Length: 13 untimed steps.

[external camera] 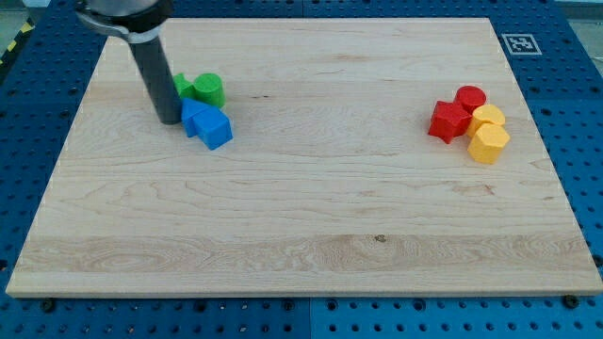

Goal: Push the green star to the top right

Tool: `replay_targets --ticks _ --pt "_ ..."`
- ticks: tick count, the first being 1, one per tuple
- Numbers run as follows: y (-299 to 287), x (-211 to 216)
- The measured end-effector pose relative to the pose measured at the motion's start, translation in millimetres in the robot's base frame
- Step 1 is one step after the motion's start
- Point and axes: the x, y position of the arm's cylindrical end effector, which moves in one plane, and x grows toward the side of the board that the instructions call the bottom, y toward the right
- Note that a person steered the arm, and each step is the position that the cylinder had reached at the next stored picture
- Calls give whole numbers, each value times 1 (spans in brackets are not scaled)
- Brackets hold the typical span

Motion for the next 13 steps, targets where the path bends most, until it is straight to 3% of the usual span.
replay_targets --ticks 2,3,5,8,11,13 --pt "18 0" --pt "-12 0" --pt "-20 -5" --pt "-18 -54" --pt "49 -113" --pt "90 -127"
